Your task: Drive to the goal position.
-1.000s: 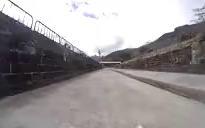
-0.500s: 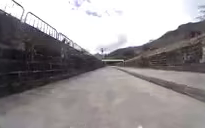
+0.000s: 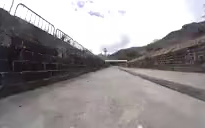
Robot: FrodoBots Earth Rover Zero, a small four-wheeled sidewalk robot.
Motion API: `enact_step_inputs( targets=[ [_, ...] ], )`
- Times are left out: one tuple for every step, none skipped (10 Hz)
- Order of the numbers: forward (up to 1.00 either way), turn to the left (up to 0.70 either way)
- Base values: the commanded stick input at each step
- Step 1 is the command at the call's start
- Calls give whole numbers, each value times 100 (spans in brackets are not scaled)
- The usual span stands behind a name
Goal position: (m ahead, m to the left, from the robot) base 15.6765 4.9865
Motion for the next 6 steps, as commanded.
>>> enact_step_inputs(
  targets=[
    [100, 0],
    [100, 0],
    [100, 0],
    [100, 0],
    [100, 0],
    [100, 0]
  ],
)
